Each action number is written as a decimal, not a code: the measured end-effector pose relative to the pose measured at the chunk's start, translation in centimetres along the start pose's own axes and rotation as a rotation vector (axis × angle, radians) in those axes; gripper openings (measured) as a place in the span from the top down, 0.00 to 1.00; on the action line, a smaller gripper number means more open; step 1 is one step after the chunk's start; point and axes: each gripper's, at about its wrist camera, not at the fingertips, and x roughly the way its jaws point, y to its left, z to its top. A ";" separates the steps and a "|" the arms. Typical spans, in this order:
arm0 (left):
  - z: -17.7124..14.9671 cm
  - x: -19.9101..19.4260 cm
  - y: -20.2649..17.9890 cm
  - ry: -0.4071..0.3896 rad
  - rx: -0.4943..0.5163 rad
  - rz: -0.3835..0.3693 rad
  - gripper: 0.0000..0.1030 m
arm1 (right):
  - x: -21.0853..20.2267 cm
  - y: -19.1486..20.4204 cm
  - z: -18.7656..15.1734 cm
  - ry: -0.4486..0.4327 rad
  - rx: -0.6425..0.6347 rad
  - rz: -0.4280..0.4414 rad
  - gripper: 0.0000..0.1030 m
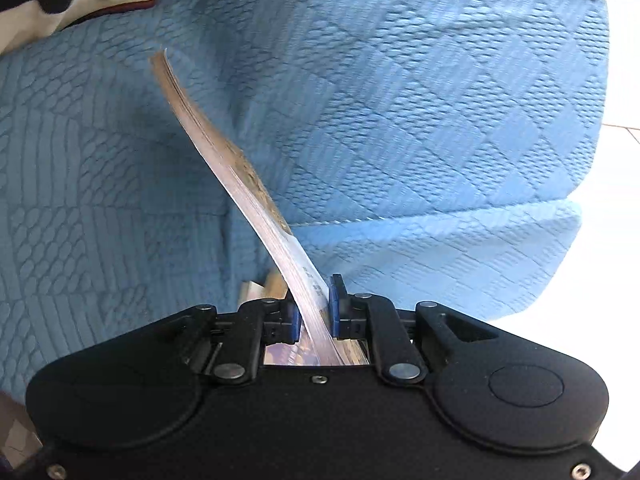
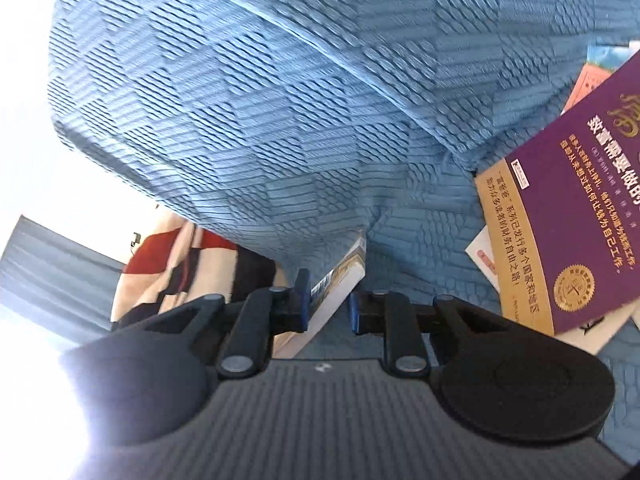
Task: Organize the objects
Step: 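Lift the tan book with the left gripper and carry it across the seat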
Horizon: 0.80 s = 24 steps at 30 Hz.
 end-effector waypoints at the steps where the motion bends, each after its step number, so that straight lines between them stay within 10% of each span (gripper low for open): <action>1: 0.1 0.0 -0.5 0.009 0.002 -0.014 0.88 | -0.3 0.8 -0.1 -0.011 -0.008 0.000 0.79; 24: 1.7 0.7 -5.1 0.241 0.175 -0.014 0.87 | -7.5 4.0 -5.6 -0.223 -0.047 -0.108 0.77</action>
